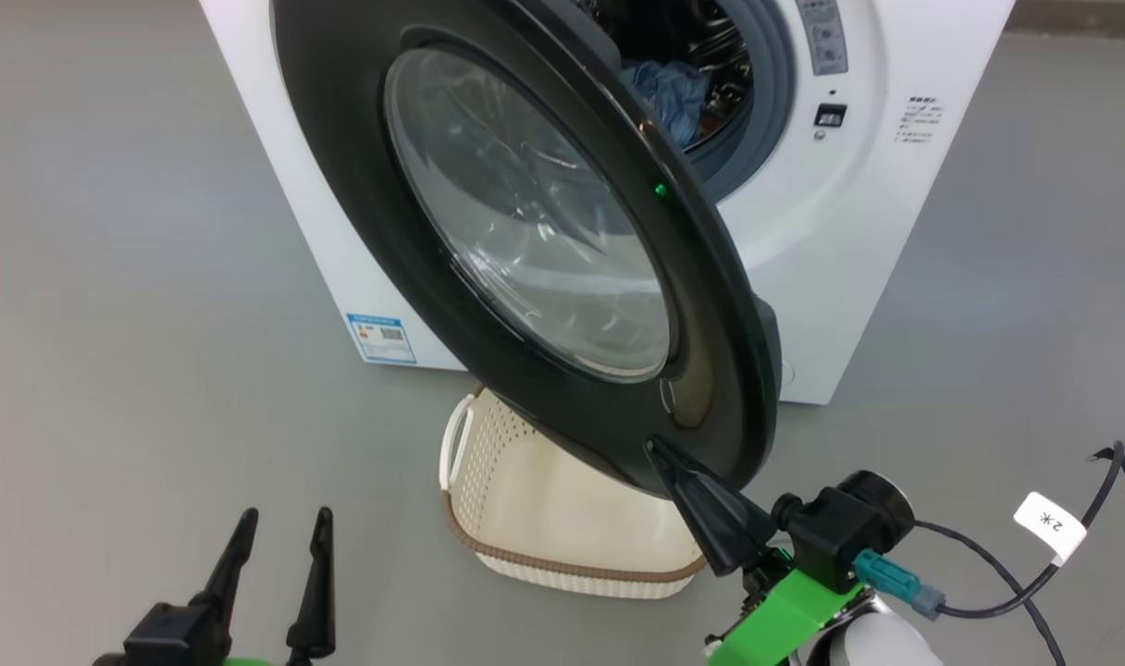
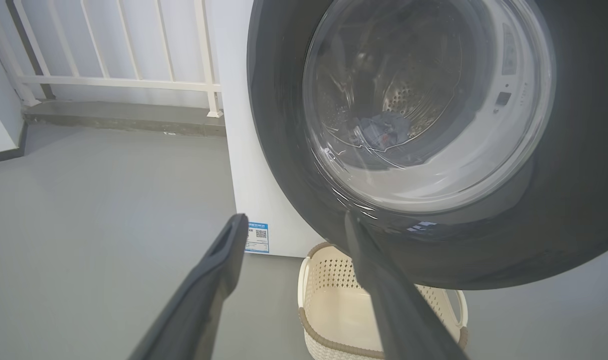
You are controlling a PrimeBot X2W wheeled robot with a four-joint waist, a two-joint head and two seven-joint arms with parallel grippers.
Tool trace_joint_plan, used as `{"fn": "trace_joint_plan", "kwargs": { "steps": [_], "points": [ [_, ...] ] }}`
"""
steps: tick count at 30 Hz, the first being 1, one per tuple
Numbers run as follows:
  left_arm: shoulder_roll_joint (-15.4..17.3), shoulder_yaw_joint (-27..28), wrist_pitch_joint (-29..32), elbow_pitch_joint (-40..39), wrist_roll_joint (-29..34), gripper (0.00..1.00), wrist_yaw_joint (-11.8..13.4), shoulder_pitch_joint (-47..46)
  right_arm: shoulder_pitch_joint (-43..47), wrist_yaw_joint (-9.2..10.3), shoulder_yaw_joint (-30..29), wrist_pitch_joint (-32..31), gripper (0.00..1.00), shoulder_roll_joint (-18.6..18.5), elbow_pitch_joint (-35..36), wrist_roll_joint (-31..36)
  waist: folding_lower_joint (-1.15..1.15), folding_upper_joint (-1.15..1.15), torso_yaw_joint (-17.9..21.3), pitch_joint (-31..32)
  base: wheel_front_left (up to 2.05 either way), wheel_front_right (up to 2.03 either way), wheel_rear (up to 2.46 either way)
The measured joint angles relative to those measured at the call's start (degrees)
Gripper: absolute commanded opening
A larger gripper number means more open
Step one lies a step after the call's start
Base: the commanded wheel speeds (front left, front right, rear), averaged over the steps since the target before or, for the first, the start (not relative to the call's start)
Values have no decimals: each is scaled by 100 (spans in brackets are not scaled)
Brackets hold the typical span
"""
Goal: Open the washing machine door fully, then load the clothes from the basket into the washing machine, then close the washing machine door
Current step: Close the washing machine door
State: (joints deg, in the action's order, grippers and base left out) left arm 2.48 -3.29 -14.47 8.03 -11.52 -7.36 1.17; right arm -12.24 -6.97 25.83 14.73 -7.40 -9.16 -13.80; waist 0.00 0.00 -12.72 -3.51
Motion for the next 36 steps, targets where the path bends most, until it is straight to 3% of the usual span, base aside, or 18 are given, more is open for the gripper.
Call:
{"fn": "trace_joint_plan", "kwargs": {
  "steps": [36],
  "points": [
    [-14,89,0,-156,62,100,0,-236,-745,0,-370,0,0,-27,-122,15,0,0,201,-851,0,0,0]
  ]
}}
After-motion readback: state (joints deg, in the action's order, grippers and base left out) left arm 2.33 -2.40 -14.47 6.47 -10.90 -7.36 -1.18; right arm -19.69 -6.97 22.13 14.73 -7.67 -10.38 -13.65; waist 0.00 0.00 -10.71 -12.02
